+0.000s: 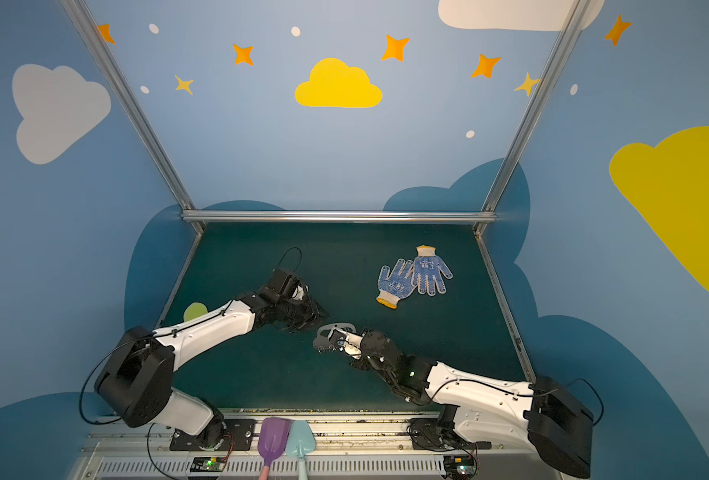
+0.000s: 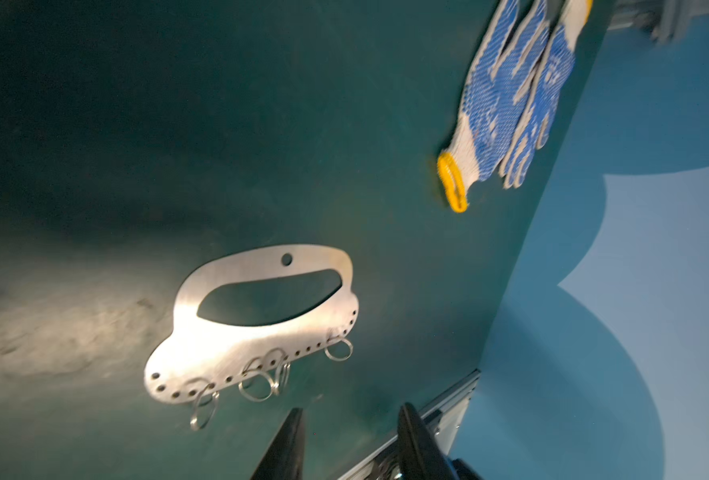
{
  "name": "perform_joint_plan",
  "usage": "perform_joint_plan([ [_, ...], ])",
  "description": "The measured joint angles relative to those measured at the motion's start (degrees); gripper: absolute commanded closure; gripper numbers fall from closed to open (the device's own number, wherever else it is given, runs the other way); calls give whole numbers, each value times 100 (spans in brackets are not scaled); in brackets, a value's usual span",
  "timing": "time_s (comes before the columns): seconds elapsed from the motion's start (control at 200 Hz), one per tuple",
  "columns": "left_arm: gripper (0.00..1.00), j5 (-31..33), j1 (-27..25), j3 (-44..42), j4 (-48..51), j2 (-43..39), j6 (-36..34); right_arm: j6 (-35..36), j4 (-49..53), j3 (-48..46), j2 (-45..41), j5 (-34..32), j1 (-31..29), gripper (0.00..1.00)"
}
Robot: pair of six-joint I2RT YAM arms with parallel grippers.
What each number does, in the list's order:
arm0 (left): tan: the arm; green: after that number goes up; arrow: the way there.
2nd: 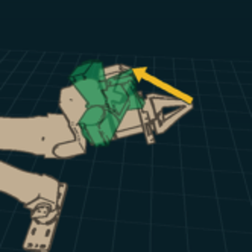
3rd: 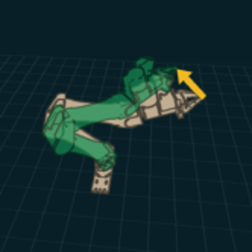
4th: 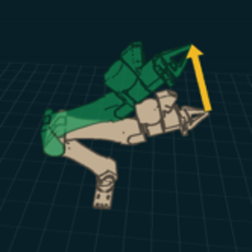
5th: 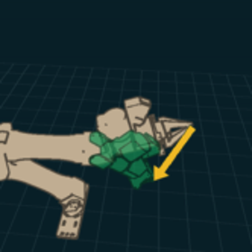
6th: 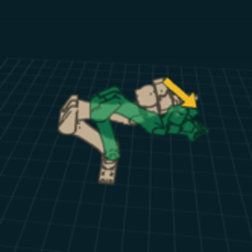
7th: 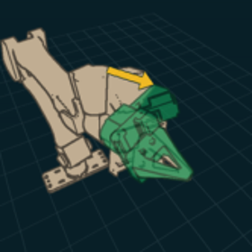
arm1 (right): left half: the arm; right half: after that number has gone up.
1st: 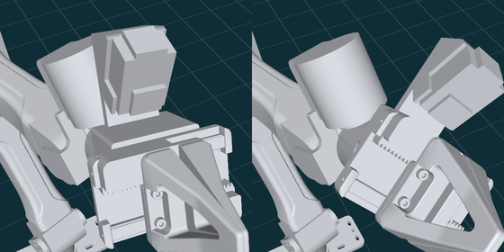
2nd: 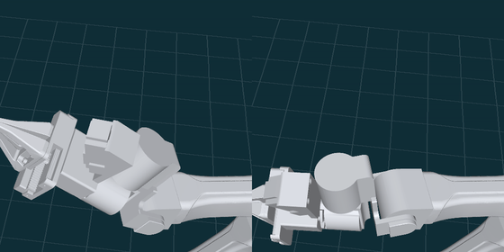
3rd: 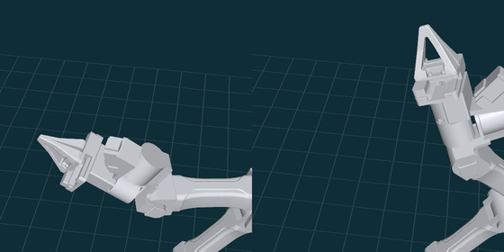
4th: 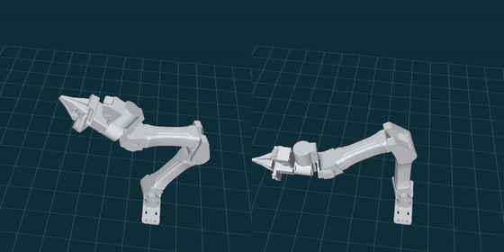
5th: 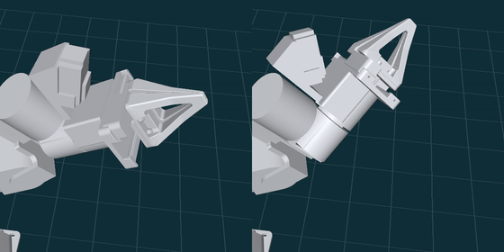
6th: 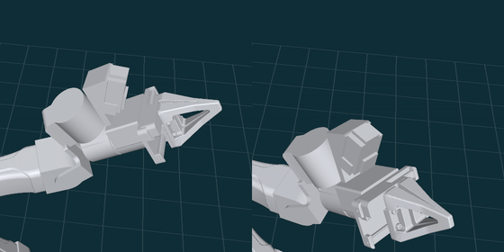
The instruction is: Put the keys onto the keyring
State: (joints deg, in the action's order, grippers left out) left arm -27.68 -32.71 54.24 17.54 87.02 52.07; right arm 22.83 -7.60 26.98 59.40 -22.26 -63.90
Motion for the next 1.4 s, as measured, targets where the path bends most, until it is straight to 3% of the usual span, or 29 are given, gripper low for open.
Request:
perform_joint_plan([
  [0.2, 58, -9, -164, 85, 789, 271, -422, -590, 553, -66, -634, -136, 0, 100],
  [0.27, 54, -120, -251, -35, 688, 332, -297, -664, 629, -101, -713, -170, 0, 100],
  [0.601, 57, -339, -955, -177, -44, 894, 588, -763, 745, -155, -715, -197, -2, 100],
  [0.796, 54, -485, -964, -153, -385, 1353, 949, -763, 745, -247, -778, -219, 0, 100],
  [0.956, 55, -249, -957, -7, -365, 1355, 1051, -761, 734, -326, -1014, -236, 0, 100],
  [1.142, 61, 35, -916, 42, -341, 1381, 1119, -761, 721, -352, -1062, -236, 0, 100],
  [1.402, 84, 52, -887, 162, -319, 1574, 1115, -763, 721, -352, -1069, -236, 0, 100],
])
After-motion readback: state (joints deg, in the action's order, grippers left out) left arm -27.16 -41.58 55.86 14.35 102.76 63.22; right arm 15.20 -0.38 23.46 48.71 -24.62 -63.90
